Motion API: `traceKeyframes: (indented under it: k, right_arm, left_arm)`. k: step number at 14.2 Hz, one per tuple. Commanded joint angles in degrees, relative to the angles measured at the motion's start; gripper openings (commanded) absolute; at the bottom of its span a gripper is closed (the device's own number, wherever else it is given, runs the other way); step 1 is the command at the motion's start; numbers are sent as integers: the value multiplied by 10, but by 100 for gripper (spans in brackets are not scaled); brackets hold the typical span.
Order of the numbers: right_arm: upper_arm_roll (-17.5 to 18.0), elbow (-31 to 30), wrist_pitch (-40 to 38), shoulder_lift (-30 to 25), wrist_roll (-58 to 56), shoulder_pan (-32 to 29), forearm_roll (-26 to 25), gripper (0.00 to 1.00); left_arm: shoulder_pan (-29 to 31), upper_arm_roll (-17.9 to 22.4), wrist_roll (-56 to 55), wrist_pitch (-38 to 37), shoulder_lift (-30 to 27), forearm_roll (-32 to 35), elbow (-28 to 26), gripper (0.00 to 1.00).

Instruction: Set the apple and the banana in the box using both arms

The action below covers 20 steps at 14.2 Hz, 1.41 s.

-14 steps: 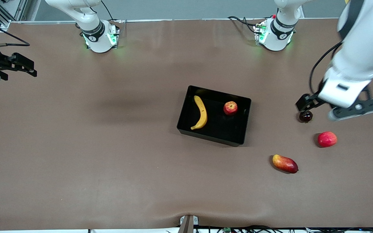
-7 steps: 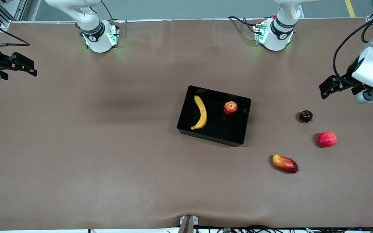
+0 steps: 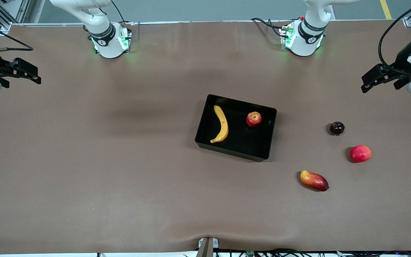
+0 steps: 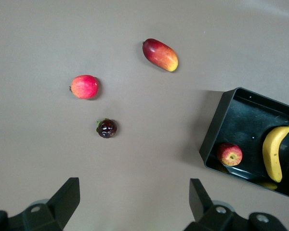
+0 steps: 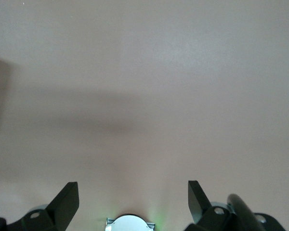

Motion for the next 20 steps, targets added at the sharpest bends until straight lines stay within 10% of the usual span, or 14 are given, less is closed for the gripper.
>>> traceKeyframes:
  k: [1, 20]
  right_arm:
    - [-2, -1, 0, -1, -1, 14, 5, 100]
    - [-2, 1, 35, 3, 0, 15, 6, 100]
  left_arm:
    - [-7, -7, -1, -9, -8, -5, -6, 100]
    - [-4, -15, 5, -48, -5, -4, 24, 100]
